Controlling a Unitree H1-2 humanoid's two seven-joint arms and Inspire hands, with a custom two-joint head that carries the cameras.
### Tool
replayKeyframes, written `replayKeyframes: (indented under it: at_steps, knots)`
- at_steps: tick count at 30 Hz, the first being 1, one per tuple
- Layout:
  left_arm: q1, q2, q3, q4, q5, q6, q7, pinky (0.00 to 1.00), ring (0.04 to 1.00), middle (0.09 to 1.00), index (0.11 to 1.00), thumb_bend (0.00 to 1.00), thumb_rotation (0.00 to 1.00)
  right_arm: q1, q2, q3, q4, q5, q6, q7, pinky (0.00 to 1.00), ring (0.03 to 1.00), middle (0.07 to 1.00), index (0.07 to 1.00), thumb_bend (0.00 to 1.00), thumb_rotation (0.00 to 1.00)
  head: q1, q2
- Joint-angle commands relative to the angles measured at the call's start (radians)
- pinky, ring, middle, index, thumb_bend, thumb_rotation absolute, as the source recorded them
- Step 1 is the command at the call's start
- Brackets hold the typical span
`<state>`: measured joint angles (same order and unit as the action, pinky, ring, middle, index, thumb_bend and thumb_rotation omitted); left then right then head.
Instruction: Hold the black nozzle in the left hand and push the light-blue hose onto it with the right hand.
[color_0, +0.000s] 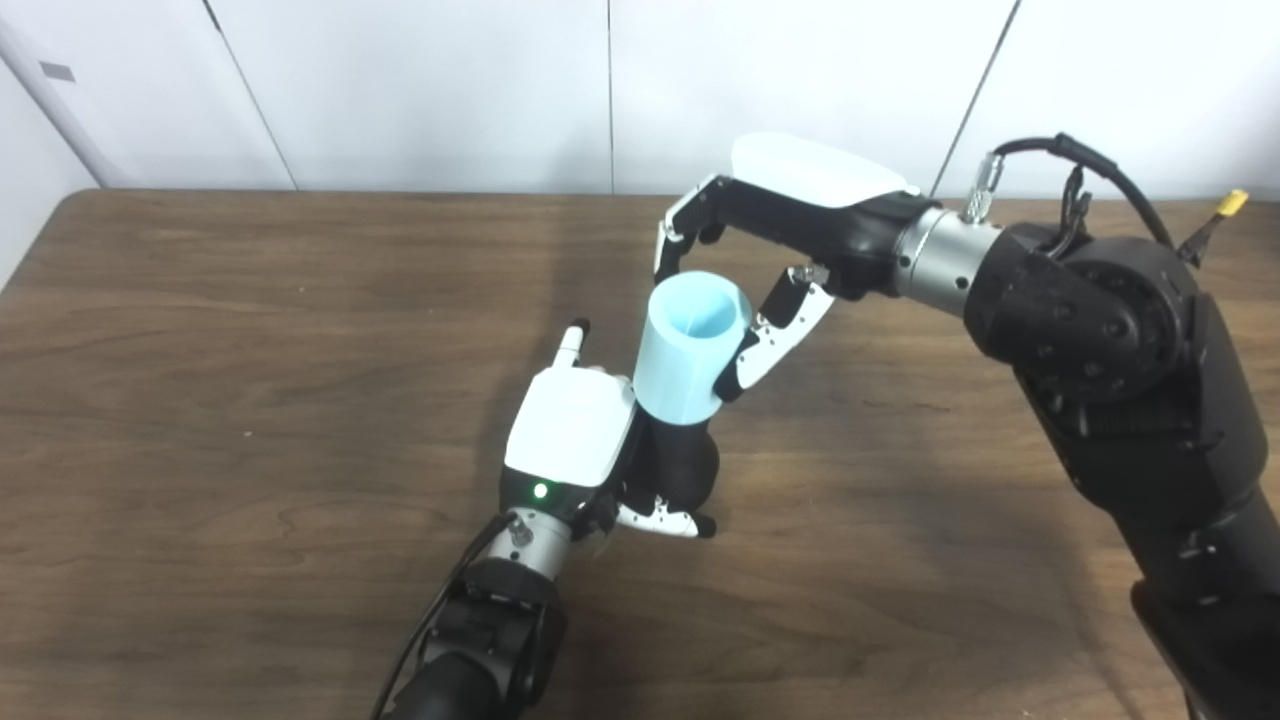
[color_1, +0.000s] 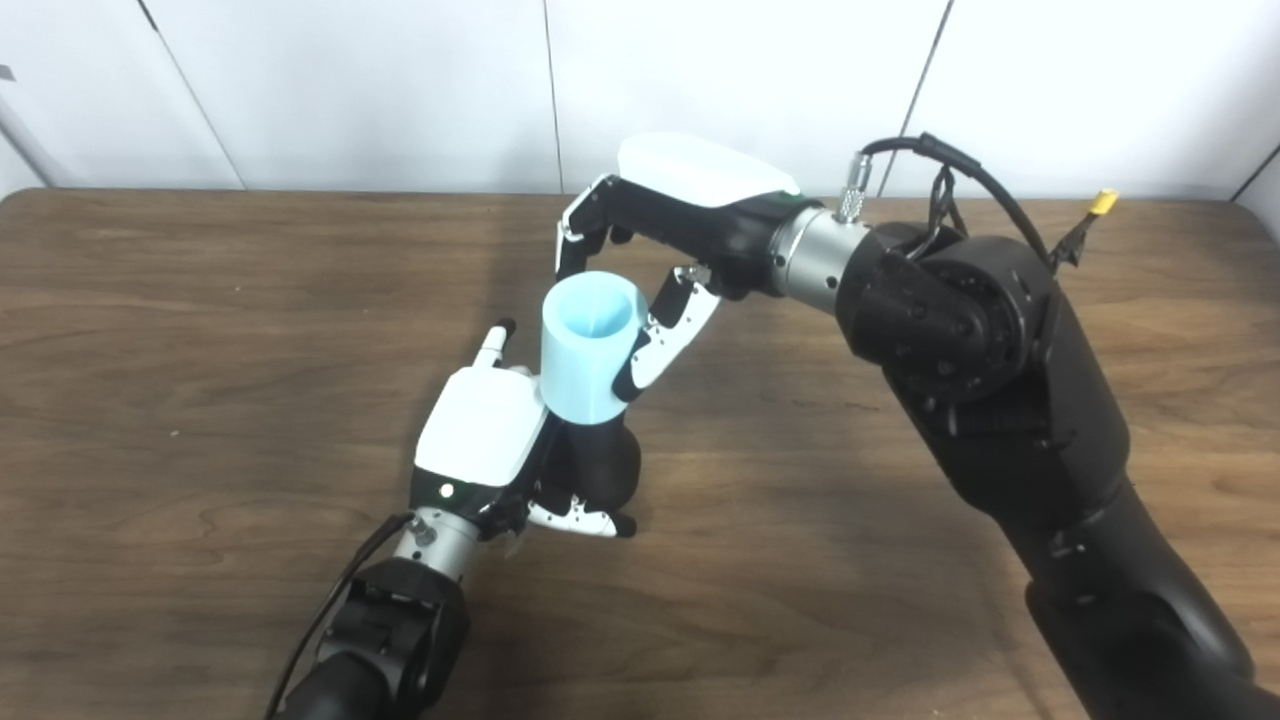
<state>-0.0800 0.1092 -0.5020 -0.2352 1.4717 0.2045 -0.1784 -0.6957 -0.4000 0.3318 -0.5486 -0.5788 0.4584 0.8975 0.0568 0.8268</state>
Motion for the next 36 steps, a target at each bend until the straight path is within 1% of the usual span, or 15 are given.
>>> replayKeyframes:
  at_steps: [1, 9, 19, 29, 33, 36]
  knots:
    - [0.013, -0.006, -0.019, 0.013, 0.021, -0.008, -0.027, 0.99, 0.633, 0.516, 0.469, 0.52, 0.00, -0.044, -0.013, -0.021, -0.013, -0.006, -0.011, -0.038, 0.70, 0.728, 0.652, 0.481, 0.52, 0.14, 0.001, 0.003]
    - [0.016, -0.008, -0.018, 0.002, 0.015, -0.009, -0.030, 1.00, 0.629, 0.511, 0.472, 0.52, 0.00, -0.042, -0.024, -0.018, -0.009, -0.011, -0.008, -0.029, 0.70, 0.730, 0.656, 0.480, 0.52, 0.13, 0.000, 0.014]
    - [0.018, -0.007, -0.020, 0.002, 0.018, -0.010, -0.029, 1.00, 0.630, 0.518, 0.468, 0.52, 0.00, -0.046, -0.051, -0.009, 0.005, -0.008, -0.020, -0.024, 0.64, 0.704, 0.657, 0.481, 0.52, 0.14, 0.000, 0.016]
    - [0.019, -0.009, -0.017, -0.006, 0.018, -0.009, -0.037, 1.00, 0.631, 0.517, 0.468, 0.52, 0.00, -0.042, -0.041, 0.010, 0.005, 0.004, -0.018, -0.022, 0.69, 0.738, 0.664, 0.481, 0.52, 0.13, -0.005, 0.023]
    - [0.019, -0.011, -0.018, -0.005, 0.020, -0.008, -0.036, 1.00, 0.630, 0.519, 0.466, 0.52, 0.00, -0.031, -0.036, 0.018, 0.019, 0.013, -0.043, -0.031, 0.69, 0.725, 0.645, 0.482, 0.52, 0.13, -0.001, 0.024]
    - [0.019, -0.012, -0.020, -0.004, 0.021, -0.007, -0.032, 1.00, 0.624, 0.519, 0.466, 0.52, 0.00, -0.023, -0.030, 0.027, 0.022, 0.014, -0.048, -0.035, 0.68, 0.720, 0.637, 0.482, 0.52, 0.13, 0.000, 0.025]
